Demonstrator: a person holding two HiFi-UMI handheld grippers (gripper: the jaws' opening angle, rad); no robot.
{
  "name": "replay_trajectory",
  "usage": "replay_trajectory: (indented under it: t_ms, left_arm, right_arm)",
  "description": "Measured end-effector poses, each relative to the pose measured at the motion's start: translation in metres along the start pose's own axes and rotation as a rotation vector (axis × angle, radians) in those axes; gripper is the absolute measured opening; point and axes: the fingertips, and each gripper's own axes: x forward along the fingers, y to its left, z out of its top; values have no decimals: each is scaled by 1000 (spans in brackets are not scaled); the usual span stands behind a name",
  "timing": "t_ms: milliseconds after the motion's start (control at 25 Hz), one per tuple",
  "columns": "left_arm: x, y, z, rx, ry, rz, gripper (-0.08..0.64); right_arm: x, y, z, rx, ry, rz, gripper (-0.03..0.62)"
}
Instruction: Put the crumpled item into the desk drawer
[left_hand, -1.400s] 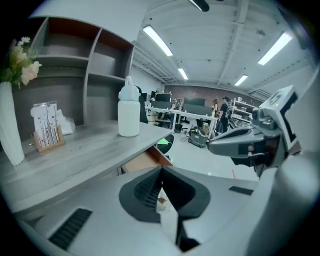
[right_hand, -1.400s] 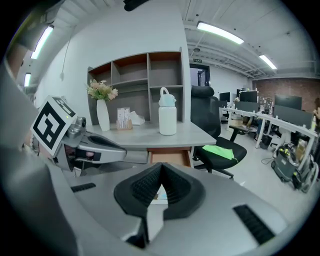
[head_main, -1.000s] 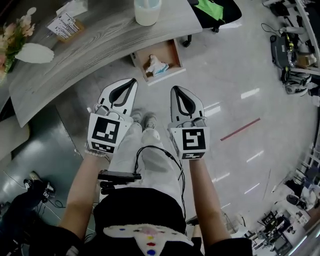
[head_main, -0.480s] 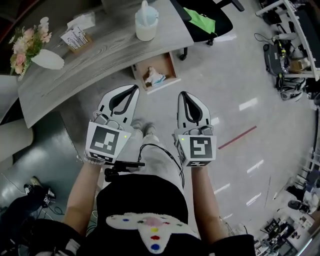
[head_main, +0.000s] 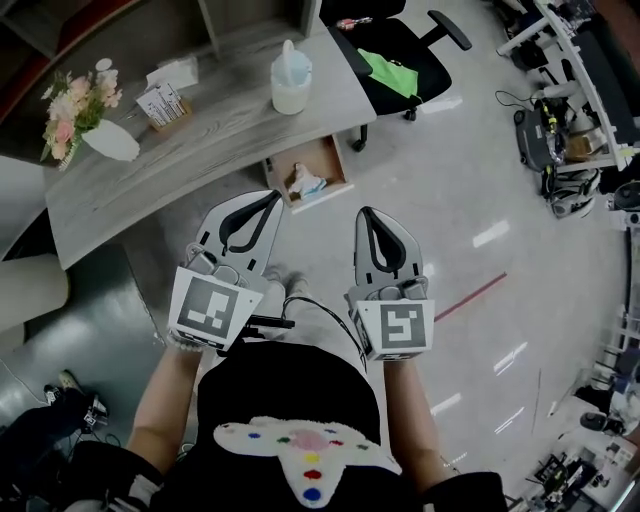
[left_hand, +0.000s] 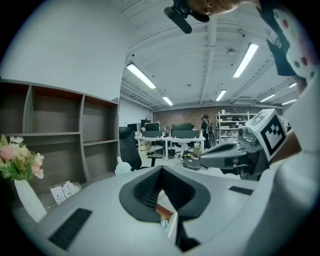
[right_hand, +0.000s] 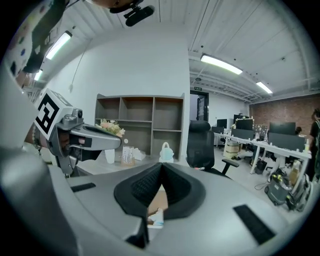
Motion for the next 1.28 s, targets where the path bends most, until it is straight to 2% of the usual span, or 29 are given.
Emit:
replay_trajectory:
  t_ms: [160, 320, 440, 640, 880, 1280]
  left_arm:
    - [-10, 3, 15, 1, -35, 13, 11]
    - [-19, 4, 21, -2, -36, 20, 11]
    - [-23, 4, 20, -12, -30, 15, 11]
    - [-28, 4, 20, -12, -32, 8, 11]
    - [-29, 1, 26, -1, -39, 8, 11]
    - [-30, 0, 29, 3, -55, 5, 11]
  right_arm:
    - [-8, 9, 15, -31, -34, 19, 5]
    - [-15, 17, 30, -18, -53, 28, 5]
    - [-21, 11, 31, -41, -41, 4, 5]
    - [-27, 7, 36, -28, -66, -20, 5]
    - [-33, 7, 42, -19, -70, -12, 5]
    - [-34, 8, 44, -79, -80, -18, 5]
